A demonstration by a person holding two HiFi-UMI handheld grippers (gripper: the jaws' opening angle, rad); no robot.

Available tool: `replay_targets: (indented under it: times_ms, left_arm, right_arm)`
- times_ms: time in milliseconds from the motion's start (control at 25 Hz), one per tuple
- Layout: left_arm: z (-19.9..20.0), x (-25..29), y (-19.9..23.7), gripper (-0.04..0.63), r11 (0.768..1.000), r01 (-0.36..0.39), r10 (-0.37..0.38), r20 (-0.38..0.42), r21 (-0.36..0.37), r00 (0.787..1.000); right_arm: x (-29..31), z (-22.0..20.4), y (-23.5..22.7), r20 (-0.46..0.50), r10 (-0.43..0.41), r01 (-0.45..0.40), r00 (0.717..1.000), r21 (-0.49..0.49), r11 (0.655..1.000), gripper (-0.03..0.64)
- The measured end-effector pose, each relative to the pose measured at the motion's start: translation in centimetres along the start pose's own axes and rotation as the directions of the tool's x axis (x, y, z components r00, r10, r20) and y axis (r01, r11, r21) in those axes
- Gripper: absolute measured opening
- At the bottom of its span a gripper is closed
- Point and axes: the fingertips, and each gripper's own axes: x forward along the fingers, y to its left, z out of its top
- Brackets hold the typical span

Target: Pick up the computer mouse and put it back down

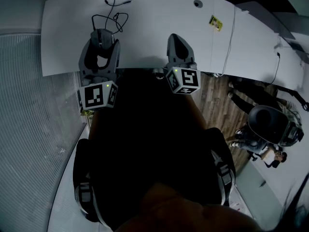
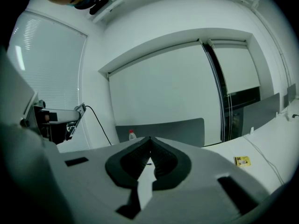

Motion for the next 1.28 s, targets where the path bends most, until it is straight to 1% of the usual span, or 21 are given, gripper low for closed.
replay_targets:
  times_ms: [640, 1000, 1280]
  left_arm:
    - [-1.5, 1.0, 0.0, 0.298, 1.0, 0.012, -0.012, -0.044, 0.0, 0.999]
    - [-3.4, 1.8, 0.0, 0.298, 1.0, 0.027, -0.027, -0.1, 0.0, 0.995]
    - [-4.8, 2.8, -1.1, 0.298, 0.999, 0.053, -0.053, -0.144, -0.001, 0.988]
  right_arm:
    - [0.7, -0.4, -0.2, -0.013, -0.006, 0.006, 1.0, 0.002, 1.0, 0.0]
    - [1.0, -0.4, -0.3, -0.023, -0.015, 0.015, 1.0, 0.001, 1.0, 0.0]
    - [0.9, -0.4, -1.4, -0.026, -0.029, 0.029, 0.999, 0.002, 1.0, 0.0]
